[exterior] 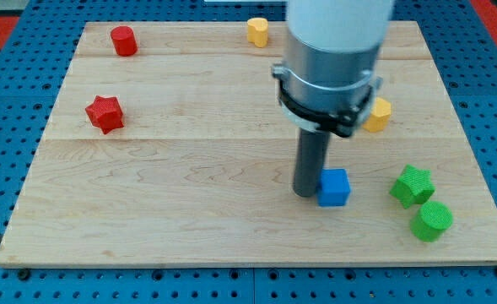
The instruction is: Move blue triangle and yellow hexagon above blue cube and green star
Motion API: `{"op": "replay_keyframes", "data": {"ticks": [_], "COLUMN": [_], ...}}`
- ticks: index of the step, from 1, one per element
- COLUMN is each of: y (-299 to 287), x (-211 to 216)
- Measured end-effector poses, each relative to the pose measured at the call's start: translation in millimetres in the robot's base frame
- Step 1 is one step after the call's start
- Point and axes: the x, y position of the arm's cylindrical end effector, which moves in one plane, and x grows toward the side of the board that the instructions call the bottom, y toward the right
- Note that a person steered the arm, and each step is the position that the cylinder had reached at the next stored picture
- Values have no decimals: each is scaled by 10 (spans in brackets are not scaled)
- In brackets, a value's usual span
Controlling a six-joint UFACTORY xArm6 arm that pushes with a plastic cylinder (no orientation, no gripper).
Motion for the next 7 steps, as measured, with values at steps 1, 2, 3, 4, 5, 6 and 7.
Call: {"op": "replay_keyframes", "data": {"ticks": [1,2,3,4,5,6,7], "y": [384,294,-37,113,892,1002,897], "x": [198,155,-650,-1633,-1691,-1231,-1217]}}
